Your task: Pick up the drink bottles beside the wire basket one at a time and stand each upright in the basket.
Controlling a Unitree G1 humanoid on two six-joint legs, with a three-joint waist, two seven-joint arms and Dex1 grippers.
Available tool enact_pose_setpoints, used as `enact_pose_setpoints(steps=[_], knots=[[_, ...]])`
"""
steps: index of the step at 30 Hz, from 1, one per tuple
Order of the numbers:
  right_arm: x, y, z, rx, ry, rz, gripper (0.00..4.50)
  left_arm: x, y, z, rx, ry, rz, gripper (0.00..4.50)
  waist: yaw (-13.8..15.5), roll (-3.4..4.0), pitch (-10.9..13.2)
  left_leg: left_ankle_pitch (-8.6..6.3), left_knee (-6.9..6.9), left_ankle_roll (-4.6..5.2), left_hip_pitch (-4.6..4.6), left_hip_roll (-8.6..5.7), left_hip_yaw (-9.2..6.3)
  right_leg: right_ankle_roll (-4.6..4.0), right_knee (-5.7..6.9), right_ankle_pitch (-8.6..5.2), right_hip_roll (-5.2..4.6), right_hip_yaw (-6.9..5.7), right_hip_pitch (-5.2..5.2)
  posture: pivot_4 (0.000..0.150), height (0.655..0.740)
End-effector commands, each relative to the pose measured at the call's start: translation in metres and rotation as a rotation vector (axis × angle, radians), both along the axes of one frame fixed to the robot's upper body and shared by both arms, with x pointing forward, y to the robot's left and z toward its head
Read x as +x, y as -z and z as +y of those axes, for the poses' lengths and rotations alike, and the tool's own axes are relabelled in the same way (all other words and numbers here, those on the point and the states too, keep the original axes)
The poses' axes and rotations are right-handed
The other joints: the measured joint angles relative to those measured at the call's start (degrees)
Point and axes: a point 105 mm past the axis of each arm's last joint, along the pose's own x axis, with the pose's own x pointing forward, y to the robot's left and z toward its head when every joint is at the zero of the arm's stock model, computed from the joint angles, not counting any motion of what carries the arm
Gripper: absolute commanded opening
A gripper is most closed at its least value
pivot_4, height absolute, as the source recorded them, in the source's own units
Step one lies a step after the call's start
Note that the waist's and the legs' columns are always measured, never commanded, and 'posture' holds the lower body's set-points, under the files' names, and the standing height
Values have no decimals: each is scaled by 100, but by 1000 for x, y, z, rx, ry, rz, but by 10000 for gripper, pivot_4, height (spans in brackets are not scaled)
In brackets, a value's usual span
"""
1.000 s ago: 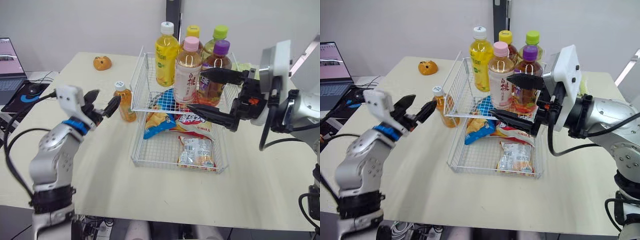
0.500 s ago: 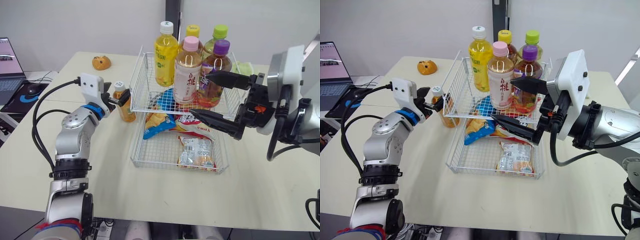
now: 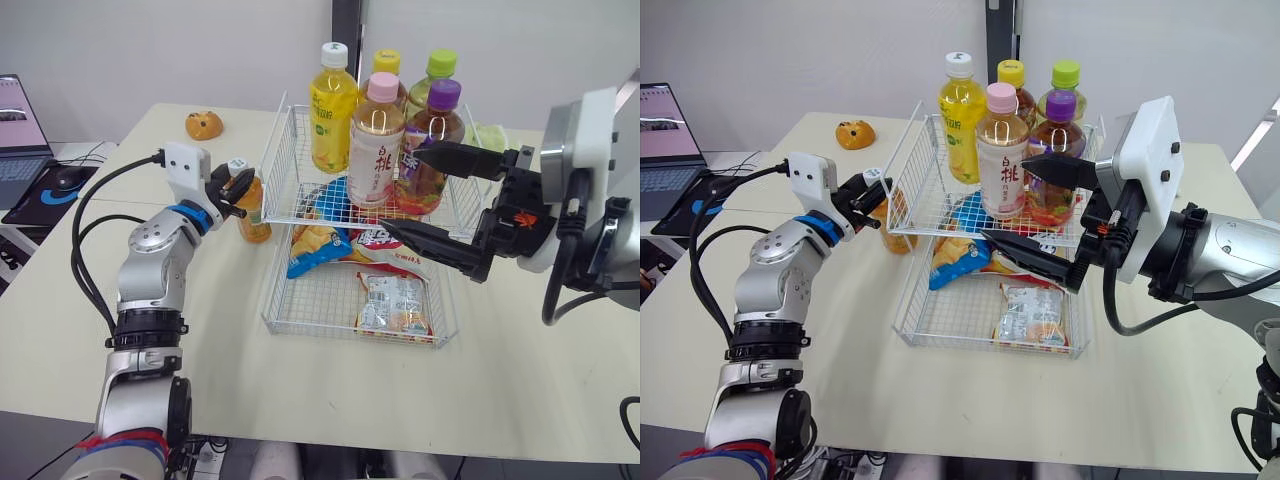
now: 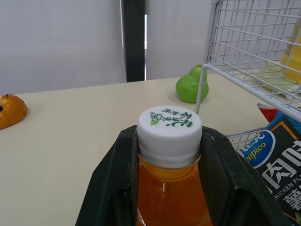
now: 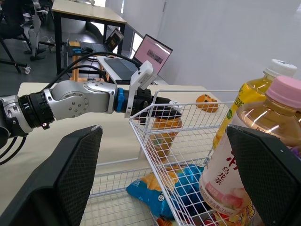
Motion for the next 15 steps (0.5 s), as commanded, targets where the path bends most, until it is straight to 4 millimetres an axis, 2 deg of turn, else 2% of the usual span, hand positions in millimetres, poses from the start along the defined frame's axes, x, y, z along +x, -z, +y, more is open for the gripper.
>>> enact_pose_setpoints(steps=[1, 5, 9, 13, 14, 15], knots=[[-4, -11, -2, 17, 1, -53, 45000, -5, -23, -2, -14, 56, -58, 13653, 0, 0, 0, 0, 0, 0, 0, 0, 0, 0, 0, 0, 0, 0, 0, 1500, 7400], [-3, -11, -1, 18, -2, -53, 45000, -8, -28, 5, 28, 114, -58, 13650, -2, 1, 1, 0, 0, -1, -2, 0, 0, 0, -2, 0, 0, -1, -1, 1500, 7400], [-2, -11, 0, 24, -5, -55, 45000, -10, -19, 1, 89, 181, -24, 26112, -2, 1, 1, 0, -2, -2, -7, 0, -1, 0, -12, 0, 0, -5, -2, 1500, 7400], [-2, -11, 0, 28, -8, -58, 45000, -9, -25, -5, 86, 210, -46, 37070, -2, 1, 1, 0, -2, -2, -9, 0, -2, 0, -15, 0, 0, -6, -2, 1500, 7400], [-2, -11, 0, 29, -9, -59, 45000, -8, -26, -7, 85, 213, -50, 39008, -2, 1, 1, 0, -3, -2, -9, 0, -2, 0, -15, 0, 0, -6, -2, 1500, 7400], [-3, -11, 1, 30, -9, -61, 45000, -7, -27, -7, 86, 209, -53, 39008, -2, 1, 1, 0, -3, -2, -9, 0, -2, 0, -15, 0, 0, -7, -2, 1500, 7400]])
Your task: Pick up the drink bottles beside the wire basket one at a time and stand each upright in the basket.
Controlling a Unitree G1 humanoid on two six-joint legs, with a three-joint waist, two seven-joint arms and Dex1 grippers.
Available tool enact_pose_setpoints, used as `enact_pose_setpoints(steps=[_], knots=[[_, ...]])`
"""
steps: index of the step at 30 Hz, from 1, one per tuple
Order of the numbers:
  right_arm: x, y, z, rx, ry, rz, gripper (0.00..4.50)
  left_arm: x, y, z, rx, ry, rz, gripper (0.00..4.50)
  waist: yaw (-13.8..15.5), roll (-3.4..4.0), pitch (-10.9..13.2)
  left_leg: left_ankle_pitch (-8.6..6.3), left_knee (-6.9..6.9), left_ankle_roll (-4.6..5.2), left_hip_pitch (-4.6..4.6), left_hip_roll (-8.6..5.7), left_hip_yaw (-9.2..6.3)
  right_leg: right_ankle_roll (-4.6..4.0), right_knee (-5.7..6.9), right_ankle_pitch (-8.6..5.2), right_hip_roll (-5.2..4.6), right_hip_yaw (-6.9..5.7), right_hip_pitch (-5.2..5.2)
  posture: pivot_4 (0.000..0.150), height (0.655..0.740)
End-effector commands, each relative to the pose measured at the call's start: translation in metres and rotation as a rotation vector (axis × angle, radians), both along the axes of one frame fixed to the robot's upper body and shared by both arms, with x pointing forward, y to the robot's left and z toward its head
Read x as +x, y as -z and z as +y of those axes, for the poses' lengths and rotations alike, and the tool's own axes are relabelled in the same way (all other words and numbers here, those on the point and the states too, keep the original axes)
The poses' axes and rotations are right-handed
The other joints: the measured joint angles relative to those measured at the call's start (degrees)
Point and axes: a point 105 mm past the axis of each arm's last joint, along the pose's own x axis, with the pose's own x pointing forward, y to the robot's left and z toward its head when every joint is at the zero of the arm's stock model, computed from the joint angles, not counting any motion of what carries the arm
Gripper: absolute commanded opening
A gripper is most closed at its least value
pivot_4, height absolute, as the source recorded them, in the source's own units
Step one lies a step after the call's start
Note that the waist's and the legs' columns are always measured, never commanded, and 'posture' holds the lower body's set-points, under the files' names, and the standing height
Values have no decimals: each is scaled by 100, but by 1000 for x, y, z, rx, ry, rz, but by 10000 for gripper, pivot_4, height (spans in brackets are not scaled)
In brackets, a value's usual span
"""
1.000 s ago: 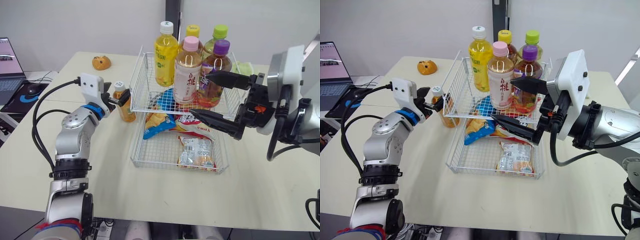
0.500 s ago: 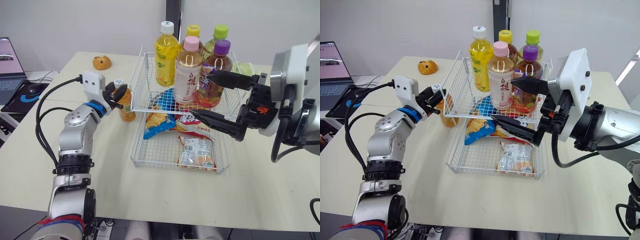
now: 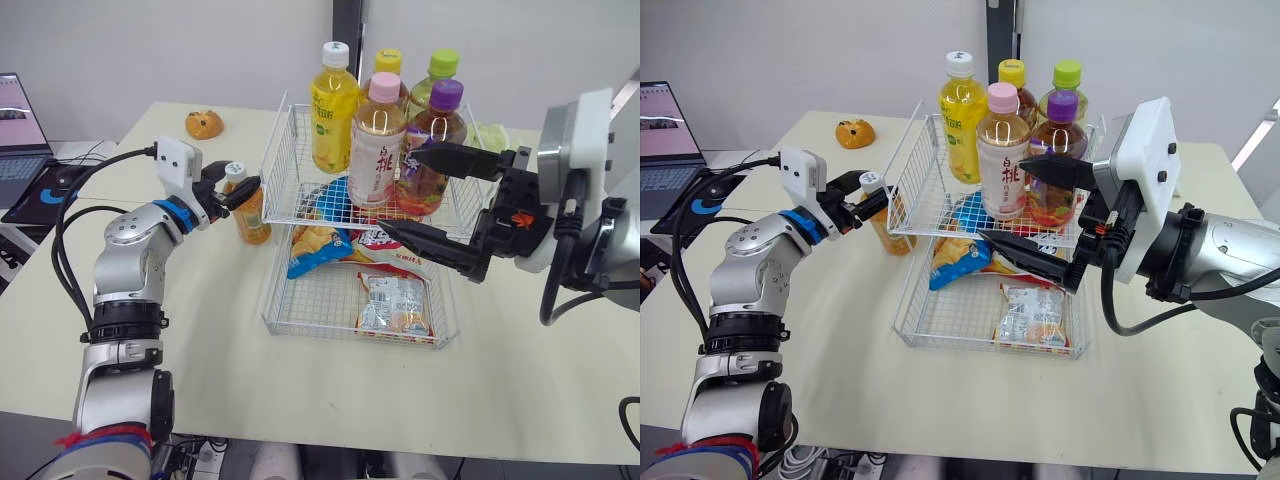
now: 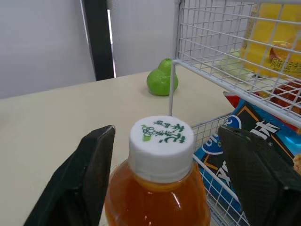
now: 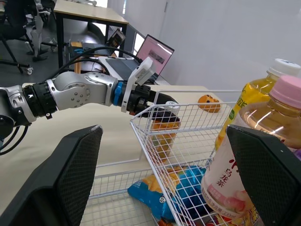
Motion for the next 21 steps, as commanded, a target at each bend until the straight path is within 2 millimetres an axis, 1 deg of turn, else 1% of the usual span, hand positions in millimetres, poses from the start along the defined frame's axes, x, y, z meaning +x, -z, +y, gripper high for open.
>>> enact_pose_setpoints(steps=[1, 6, 7, 9, 15, 16, 19, 21], knots=[[-3, -11, -1, 26, 0, -59, 45000, 2, -21, -10, 17, 22, -75, 39008, 1, 0, 0, 0, 0, 0, 0, 0, -1, 0, 0, 0, 0, 0, 0, 1500, 7400], [-3, -11, -1, 26, 3, -65, 45000, 10, -21, -6, 31, -16, -76, 39008, -10, 0, 0, 0, -2, 0, 1, 0, 0, 0, 0, 0, 1, 0, 0, 1500, 7400], [-3, -11, -1, 27, 5, -66, 45000, 10, -20, -6, 37, -15, -73, 37342, -10, 0, 0, 0, -3, 1, 1, 0, 0, 0, 0, 0, 1, 0, 0, 1500, 7400], [-3, -11, -1, 28, 7, -68, 45000, 11, -19, -5, 37, -22, -69, 33099, -9, 0, 0, 0, -3, 0, 1, 0, 0, 0, -1, 0, 1, 0, 0, 1500, 7400], [-3, -11, -2, 31, 15, -70, 45000, 12, -18, -3, 41, -29, -63, 14516, -5, -1, 0, 0, -2, 0, -1, 0, -1, 0, -4, 0, 1, -2, 0, 1500, 7400], [-3, -11, -2, 32, 16, -71, 45000, 12, -18, -3, 39, -27, -62, 13773, -6, -1, 0, 0, -2, 0, -1, 0, -1, 0, -3, 0, 1, -1, 0, 1500, 7400], [-3, -11, -2, 33, 15, -71, 45000, 10, -19, -3, 30, -22, -65, 13788, -6, -1, 0, 0, -2, 0, 0, 0, -1, 0, -3, 0, 1, -1, 0, 1500, 7400], [-3, -11, -2, 33, 13, -69, 45000, 9, -24, -1, 25, -19, -72, 13789, -6, -1, 0, 0, -3, 0, -1, 0, -1, 0, -3, 0, 1, -1, 0, 1500, 7400]])
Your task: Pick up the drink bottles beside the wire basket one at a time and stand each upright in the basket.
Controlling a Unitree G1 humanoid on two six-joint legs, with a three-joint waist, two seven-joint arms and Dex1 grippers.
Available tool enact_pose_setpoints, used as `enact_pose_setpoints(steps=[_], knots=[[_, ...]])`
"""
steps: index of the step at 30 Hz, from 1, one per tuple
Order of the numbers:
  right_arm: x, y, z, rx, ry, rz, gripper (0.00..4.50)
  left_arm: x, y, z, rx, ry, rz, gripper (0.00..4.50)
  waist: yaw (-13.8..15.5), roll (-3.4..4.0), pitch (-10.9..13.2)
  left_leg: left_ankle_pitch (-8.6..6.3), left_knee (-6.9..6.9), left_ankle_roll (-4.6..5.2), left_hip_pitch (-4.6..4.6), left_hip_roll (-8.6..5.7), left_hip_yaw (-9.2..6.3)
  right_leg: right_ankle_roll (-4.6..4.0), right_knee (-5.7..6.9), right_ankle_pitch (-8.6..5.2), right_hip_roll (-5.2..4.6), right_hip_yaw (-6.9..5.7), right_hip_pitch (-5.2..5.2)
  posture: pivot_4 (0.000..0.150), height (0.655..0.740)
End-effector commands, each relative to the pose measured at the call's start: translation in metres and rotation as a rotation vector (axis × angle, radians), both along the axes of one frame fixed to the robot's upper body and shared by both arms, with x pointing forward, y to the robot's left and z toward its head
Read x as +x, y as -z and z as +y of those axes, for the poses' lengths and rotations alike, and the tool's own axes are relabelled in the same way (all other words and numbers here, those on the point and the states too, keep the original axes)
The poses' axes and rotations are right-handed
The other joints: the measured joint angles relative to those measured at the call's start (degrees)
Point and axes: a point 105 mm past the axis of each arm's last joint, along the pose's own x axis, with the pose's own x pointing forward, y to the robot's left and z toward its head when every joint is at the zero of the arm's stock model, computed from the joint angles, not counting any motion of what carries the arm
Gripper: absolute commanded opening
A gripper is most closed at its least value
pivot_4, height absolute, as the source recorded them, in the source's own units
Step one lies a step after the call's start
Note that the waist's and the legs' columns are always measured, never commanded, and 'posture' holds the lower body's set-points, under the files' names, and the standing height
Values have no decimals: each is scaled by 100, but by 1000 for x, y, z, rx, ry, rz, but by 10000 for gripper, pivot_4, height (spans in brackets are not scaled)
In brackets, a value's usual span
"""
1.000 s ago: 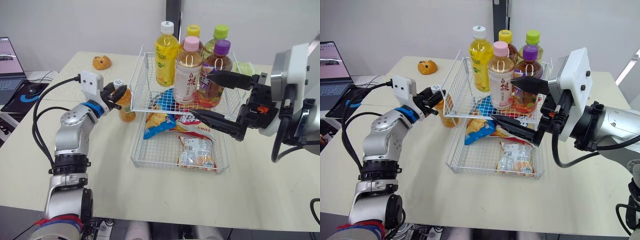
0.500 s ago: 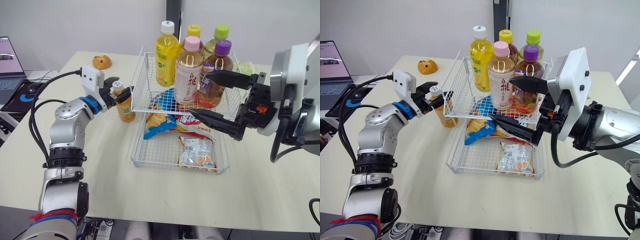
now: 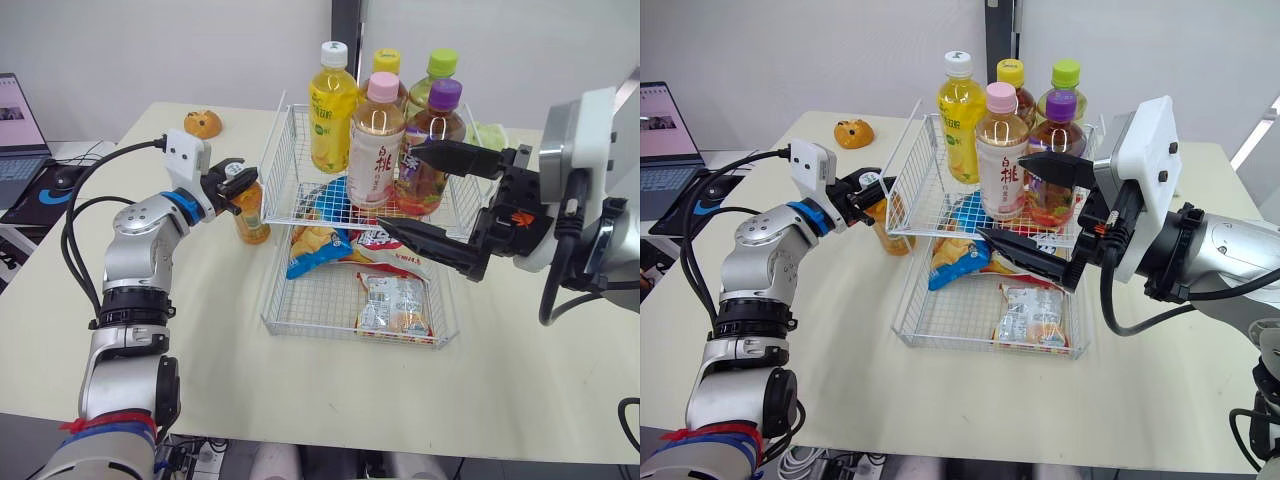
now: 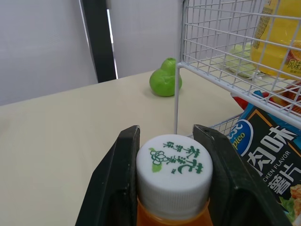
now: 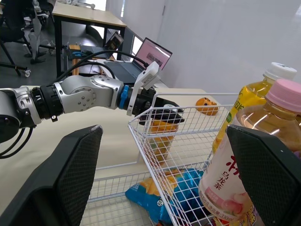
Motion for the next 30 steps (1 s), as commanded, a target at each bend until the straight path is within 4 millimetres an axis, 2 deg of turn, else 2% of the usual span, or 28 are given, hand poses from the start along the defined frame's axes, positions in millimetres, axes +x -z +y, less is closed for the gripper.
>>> enact_pose_setpoints(steps=[1, 5, 9, 16, 19, 22, 25, 28, 30], knots=[[-3, -10, -3, 23, 9, -60, 45000, -6, -27, 2, -9, 25, -71, 13788, 0, 0, 0, 0, 0, 0, 0, 0, 0, 0, 0, 0, 0, 0, 0, 1500, 7400], [-3, -9, -2, 15, 2, -56, 45000, -22, -68, 14, -13, 137, -78, 13788, -16, -7, 8, 1, 0, -1, -3, 1, 1, 0, 1, 0, 2, 0, -5, 1500, 7400], [-2, -7, -1, 12, -8, -51, 45000, -45, -116, 16, 28, 291, -79, 13788, -6, -14, 15, 2, 1, -3, -22, 5, 1, 0, 1, 0, 8, -2, -27, 1500, 7400], [2, -6, 0, 24, -15, -55, 45000, -86, -197, -1, 85, 532, -135, 13788, 24, -12, 16, 1, 6, -2, -49, -5, -2, 0, -12, 0, 3, -10, -41, 1500, 7400], [4, -6, 0, 22, -16, -67, 45000, -94, -221, -14, 96, 600, -177, 13788, 17, -13, 16, 0, 16, 0, -62, -4, -6, 1, -5, 0, 6, -13, -54, 1500, 7400], [3, -6, 2, 21, -23, -71, 45000, -97, -241, -33, 84, 655, -214, 13788, 17, -13, 16, 1, 17, -1, -79, -4, -6, 1, 7, 0, 7, -9, -75, 1500, 7400], [2, -6, 2, 20, -20, -75, 45000, -97, -249, -52, 70, 714, -244, 13788, 11, -13, 16, 1, 20, -2, -86, -4, -4, 1, 11, 0, 7, -9, -83, 1500, 7400], [2, -6, 1, 20, -10, -77, 45000, -92, -252, -71, 61, 743, -264, 13788, 7, -13, 17, 1, 20, -2, -86, -4, -4, 1, 11, 0, 5, -9, -83, 1500, 7400], [1, -6, 1, 21, -2, -78, 45000, -90, -246, -83, 57, 780, -239, 13788, -6, -13, 17, 2, 20, -2, -86, -4, -4, 0, 14, 1, 5, -7, -84, 1500, 7400]])
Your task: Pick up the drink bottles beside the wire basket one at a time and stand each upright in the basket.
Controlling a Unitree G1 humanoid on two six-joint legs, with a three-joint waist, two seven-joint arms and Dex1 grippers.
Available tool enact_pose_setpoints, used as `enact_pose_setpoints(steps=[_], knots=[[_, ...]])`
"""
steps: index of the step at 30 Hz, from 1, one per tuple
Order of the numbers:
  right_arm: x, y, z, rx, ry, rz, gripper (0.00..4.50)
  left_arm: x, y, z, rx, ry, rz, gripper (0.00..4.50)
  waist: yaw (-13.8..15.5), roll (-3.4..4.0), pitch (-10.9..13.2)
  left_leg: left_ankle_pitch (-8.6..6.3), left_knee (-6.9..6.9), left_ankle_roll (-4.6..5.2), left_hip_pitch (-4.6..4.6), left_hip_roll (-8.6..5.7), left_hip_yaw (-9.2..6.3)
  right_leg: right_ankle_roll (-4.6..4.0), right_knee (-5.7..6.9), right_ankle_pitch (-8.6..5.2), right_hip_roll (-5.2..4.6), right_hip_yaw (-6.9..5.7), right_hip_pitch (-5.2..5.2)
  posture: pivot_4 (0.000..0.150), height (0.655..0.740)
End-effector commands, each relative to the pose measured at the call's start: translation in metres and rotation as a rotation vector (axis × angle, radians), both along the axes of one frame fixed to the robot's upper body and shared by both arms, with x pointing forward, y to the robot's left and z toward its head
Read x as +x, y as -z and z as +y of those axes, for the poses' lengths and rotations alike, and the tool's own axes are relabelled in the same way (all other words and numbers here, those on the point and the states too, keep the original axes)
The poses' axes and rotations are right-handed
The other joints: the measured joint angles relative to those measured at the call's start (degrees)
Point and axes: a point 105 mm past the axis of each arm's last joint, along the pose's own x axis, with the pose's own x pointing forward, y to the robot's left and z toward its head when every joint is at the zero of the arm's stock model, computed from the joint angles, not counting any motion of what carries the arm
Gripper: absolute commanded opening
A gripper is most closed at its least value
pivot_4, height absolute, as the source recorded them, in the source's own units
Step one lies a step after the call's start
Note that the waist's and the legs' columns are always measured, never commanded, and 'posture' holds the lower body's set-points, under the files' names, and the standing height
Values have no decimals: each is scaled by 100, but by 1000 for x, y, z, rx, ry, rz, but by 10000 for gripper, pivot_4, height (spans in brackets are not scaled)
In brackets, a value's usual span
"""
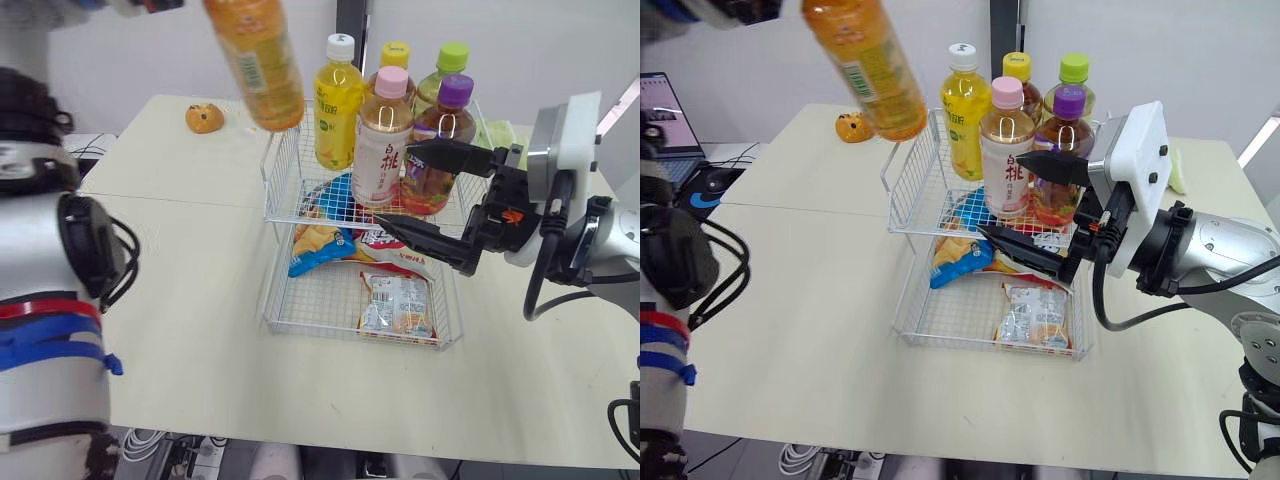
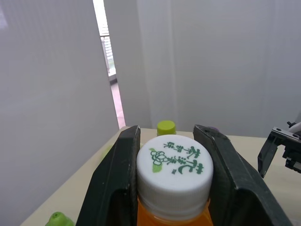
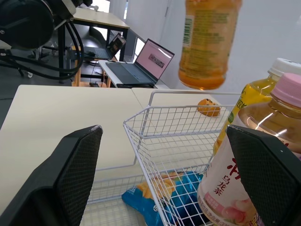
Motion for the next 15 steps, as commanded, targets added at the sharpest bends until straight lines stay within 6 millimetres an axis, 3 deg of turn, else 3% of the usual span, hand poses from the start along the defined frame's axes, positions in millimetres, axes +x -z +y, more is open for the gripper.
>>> enact_pose_setpoints(steps=[1, 9, 15], knots=[[-6, -9, -2, 17, 16, -53, 45000, -11, -12, -16, -4, 53, -58, 13788, -16, 0, 0, 0, 0, 0, 0, 1, 3, 0, 1, 0, 0, 3, -3, 1500, 7400], [-10, -8, -4, 26, 48, -49, 45000, 3, 31, -35, 46, 91, 5, 13788, -24, 9, 3, 5, 3, -6, 7, 2, 9, -1, 26, -1, 1, 16, -11, 1500, 7400], [-13, -9, -6, 21, 58, -44, 45000, 19, 51, -40, 8, 51, 18, 13788, -4, 9, 3, 5, 8, -6, 1, -1, 8, -2, 24, 0, -1, 18, -10, 1500, 7400]])
